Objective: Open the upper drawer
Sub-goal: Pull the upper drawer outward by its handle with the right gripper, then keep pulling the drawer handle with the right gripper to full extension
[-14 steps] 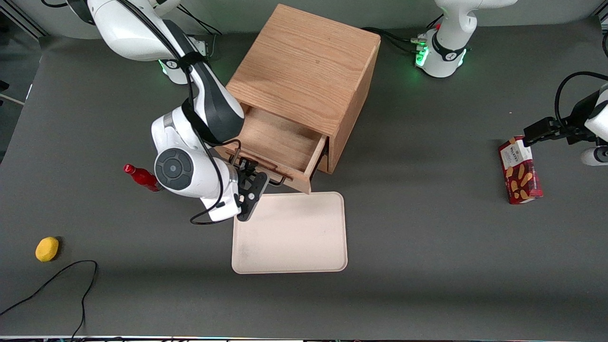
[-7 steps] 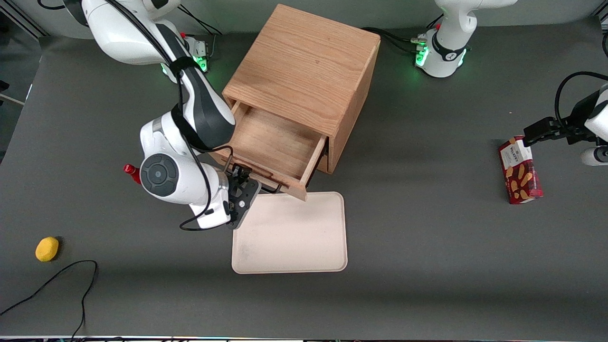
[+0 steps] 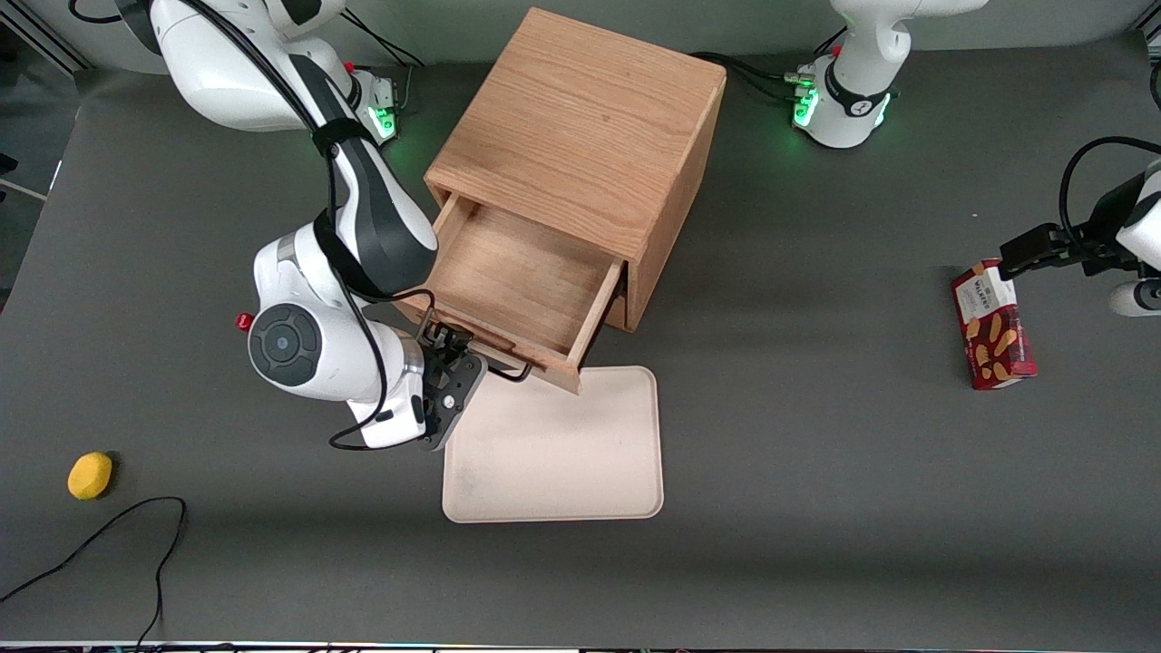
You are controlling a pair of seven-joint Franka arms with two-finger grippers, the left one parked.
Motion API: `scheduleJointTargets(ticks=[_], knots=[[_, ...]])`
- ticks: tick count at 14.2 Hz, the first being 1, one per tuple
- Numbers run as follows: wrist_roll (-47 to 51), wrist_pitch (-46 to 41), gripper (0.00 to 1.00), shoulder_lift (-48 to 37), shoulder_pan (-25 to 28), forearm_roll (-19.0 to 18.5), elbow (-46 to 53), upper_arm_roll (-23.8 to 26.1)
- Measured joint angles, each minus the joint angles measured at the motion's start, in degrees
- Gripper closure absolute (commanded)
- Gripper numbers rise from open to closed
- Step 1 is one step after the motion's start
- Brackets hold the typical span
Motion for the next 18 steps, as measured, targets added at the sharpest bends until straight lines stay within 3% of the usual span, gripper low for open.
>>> scheduleJointTargets(ticks=[10, 18], knots=[[0.14, 2.19, 0.00, 0.66, -1.92, 3.60, 0.85, 0.00], [0.47, 2.97, 0.00, 1.72, -3.05, 4.12, 2.18, 0.00]])
